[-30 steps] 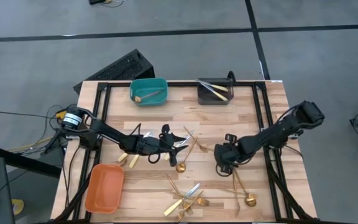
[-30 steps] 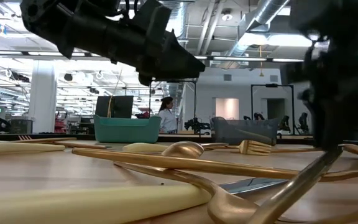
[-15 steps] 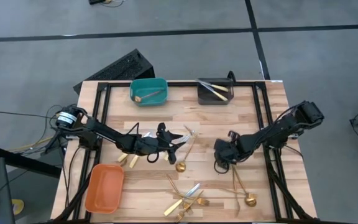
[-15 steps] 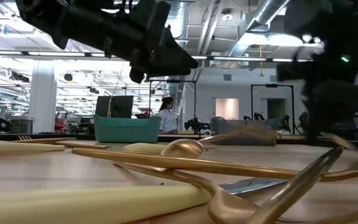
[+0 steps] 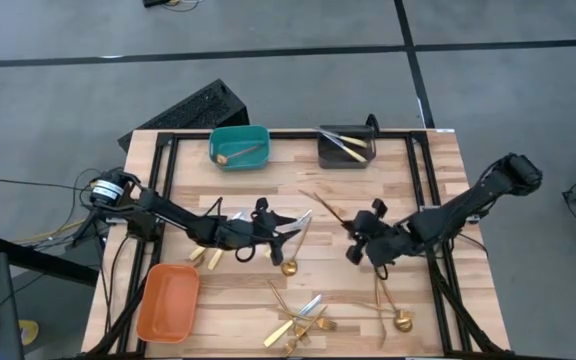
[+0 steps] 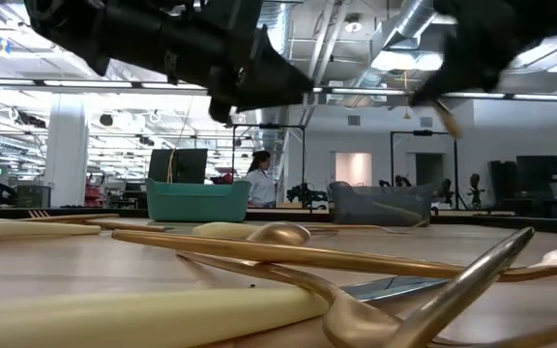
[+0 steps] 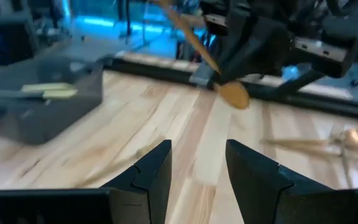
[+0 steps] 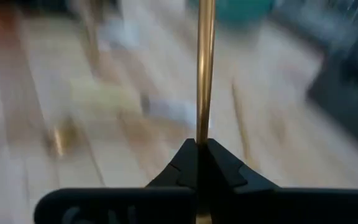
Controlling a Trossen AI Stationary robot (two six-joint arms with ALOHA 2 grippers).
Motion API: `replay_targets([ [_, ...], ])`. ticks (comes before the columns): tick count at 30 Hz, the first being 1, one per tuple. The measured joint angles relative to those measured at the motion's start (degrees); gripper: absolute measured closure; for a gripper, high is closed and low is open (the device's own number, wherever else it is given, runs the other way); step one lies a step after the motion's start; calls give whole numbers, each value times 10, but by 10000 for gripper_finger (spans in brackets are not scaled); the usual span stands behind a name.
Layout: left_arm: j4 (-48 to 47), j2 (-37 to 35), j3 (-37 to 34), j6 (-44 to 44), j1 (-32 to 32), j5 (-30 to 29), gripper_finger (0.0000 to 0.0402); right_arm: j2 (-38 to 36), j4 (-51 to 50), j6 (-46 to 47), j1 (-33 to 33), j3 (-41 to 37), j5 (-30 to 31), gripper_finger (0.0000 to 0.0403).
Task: Sort silverware by color (type)
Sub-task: Put the gold spoon into the green bin
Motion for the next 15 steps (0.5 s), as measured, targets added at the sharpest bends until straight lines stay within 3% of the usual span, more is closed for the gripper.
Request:
replay_targets([
  [2,45,16,0,25,0,16,264,13,111,-62,5,0,54,369],
  [5,103,33,1,64,-6,21,264,43,278,-173,1,0,71,368],
  [11,147,35,2,158,-24,4,264,118,491,-259,-30,1,-11,367],
  [15,159,35,2,191,-32,-15,264,155,564,-272,-48,1,-16,366],
])
